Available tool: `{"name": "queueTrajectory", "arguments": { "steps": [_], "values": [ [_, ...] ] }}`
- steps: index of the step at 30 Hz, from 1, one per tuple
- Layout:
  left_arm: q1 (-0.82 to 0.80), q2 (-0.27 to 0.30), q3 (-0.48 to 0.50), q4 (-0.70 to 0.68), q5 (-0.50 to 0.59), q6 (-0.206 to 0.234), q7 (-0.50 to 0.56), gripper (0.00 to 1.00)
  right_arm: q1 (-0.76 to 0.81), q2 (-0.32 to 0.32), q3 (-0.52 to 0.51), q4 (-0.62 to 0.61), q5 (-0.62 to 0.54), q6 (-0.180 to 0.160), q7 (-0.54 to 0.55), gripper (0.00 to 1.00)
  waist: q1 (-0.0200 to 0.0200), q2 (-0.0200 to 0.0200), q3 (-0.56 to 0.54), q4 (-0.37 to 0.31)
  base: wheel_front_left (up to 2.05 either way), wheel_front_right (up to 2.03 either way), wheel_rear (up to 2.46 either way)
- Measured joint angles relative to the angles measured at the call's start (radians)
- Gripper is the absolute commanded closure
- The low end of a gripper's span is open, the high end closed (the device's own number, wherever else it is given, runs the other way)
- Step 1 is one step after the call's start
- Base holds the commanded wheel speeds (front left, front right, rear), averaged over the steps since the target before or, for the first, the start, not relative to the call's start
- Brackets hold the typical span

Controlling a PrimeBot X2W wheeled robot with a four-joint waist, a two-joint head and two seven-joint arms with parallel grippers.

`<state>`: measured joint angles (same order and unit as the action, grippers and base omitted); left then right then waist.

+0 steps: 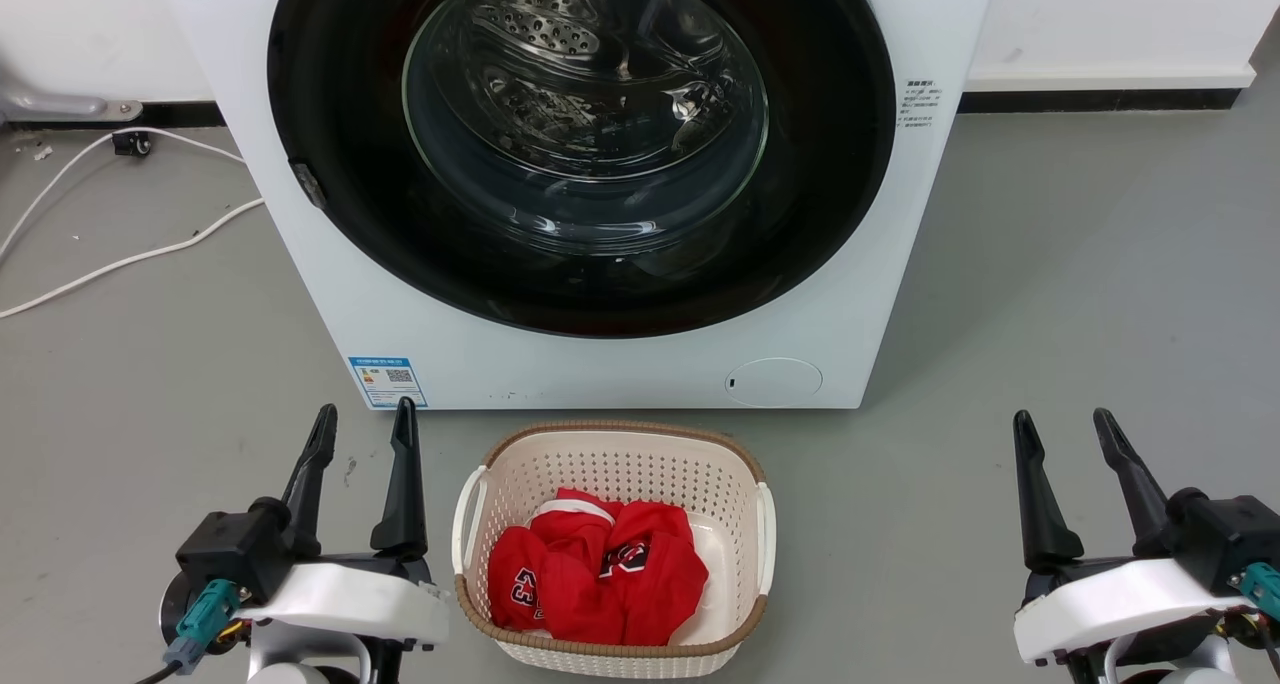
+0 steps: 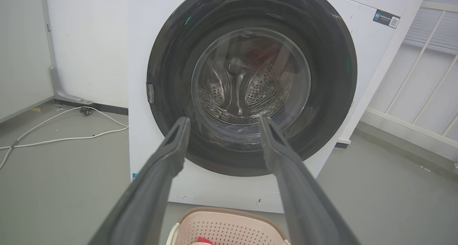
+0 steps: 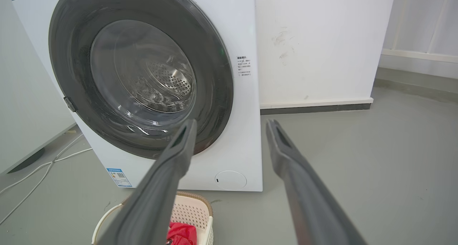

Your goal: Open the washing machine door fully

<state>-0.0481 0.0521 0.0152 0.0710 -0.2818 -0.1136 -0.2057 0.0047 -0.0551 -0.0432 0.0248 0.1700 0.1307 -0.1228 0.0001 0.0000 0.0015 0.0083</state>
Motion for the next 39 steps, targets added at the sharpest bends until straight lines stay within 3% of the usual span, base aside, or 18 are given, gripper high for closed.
{"name": "queueTrajectory", "arguments": {
  "steps": [22, 37, 38, 39],
  "values": [
    [0.003, -0.001, -0.013, 0.003, 0.157, 0.009, -0.04, 0.0, 0.018, 0.002, 0.0, 0.002, -0.129, 0.0, -0.028, 0.0, 0.0, 0.0, 0.003, -0.001, 0.0, 0.0, 0.0],
    [0.008, -0.001, -0.02, 0.008, 0.191, 0.019, -0.056, 0.0, 0.019, 0.003, 0.0, 0.002, -0.169, 0.0, -0.049, 0.0, 0.0, 0.0, 0.004, -0.002, 0.0, 0.0, 0.0],
    [0.008, -0.001, -0.02, 0.01, 0.189, 0.019, -0.056, 0.0, 0.02, 0.003, -0.001, 0.004, -0.162, 0.0, -0.049, 0.19, 0.0, 0.0, 0.004, -0.002, 0.0, 0.0, 0.0],
    [0.008, -0.001, -0.02, 0.011, 0.189, 0.019, -0.056, 0.0, 0.02, 0.003, -0.001, 0.005, -0.161, 0.0, -0.049, 0.6, 0.0, 0.0, 0.004, -0.002, 0.0, 0.0, 0.0]
  ]
}}
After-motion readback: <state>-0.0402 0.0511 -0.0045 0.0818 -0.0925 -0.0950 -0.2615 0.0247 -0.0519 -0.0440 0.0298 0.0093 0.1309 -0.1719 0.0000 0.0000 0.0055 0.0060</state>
